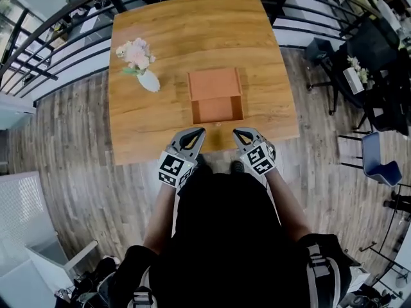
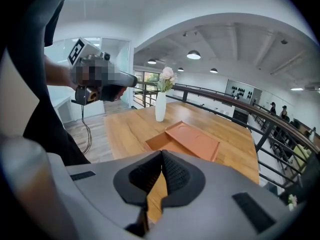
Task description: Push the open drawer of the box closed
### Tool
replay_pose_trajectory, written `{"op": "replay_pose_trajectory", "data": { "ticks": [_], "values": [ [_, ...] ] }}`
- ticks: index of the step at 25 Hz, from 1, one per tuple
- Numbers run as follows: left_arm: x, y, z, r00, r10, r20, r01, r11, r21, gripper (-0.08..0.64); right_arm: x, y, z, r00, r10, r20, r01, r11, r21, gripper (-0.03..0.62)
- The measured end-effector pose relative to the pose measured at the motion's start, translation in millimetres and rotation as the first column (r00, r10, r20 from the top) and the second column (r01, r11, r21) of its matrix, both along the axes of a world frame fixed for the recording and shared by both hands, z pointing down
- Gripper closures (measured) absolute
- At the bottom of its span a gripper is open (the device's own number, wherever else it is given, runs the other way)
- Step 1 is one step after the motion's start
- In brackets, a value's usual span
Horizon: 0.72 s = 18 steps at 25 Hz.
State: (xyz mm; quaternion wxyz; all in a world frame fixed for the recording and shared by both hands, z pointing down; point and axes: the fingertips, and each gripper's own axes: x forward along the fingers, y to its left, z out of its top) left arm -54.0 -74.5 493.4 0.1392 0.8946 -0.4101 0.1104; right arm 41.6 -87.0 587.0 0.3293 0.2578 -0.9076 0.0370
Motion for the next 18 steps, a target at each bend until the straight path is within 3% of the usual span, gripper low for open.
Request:
{"op": "replay_pose_trajectory", "data": {
  "ticks": [9, 18],
  "values": [
    [-56.9, -3.6, 21.4, 0.990, 0.134, 0.040, -0.133, 0.991, -0.030, 0.536, -34.4, -14.2, 36.8, 0.988, 0.140, -0.067, -0.140, 0.990, 0.008, 0.575],
    [-90.2, -16.3, 27.1, 0.989, 0.144, 0.033, -0.143, 0.989, -0.047, 0.536, -40.1, -16.0, 72.7, 0.964, 0.265, -0.025, -0.266, 0.959, -0.099, 0.575]
  ]
}}
